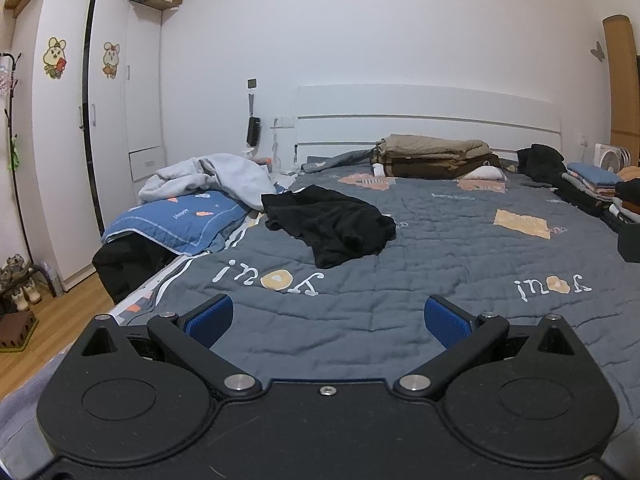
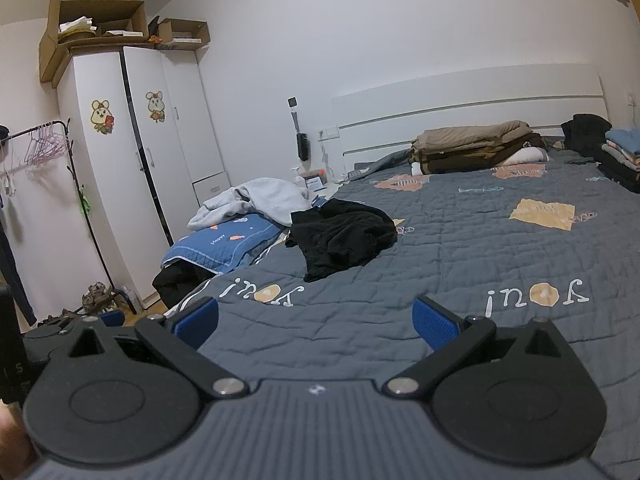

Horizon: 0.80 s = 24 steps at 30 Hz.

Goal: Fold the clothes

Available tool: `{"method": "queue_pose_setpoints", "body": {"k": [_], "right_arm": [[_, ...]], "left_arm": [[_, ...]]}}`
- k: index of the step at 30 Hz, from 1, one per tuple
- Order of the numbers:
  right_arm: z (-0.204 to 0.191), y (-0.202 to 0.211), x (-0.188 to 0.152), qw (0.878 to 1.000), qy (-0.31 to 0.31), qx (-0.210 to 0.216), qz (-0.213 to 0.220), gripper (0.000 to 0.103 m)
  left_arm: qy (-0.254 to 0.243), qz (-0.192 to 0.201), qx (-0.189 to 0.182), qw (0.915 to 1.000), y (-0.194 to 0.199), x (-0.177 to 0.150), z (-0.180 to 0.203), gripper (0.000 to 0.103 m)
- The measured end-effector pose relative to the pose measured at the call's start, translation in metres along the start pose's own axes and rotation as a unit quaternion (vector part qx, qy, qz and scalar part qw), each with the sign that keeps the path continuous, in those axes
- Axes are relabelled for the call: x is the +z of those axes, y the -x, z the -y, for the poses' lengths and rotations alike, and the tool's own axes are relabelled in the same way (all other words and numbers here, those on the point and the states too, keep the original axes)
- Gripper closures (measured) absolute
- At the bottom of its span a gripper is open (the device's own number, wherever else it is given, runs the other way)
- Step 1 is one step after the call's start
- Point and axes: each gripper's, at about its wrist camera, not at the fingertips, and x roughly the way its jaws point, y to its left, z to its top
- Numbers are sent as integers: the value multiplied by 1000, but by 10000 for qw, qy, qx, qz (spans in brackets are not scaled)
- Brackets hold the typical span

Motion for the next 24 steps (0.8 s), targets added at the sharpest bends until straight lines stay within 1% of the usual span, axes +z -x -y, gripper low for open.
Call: {"method": "queue_pose_setpoints", "body": {"k": [24], "right_arm": [[-1, 0, 1, 10000, 5, 15, 13, 0]], "left_arm": [[20, 15, 11, 10000, 2, -1, 0, 0]]}}
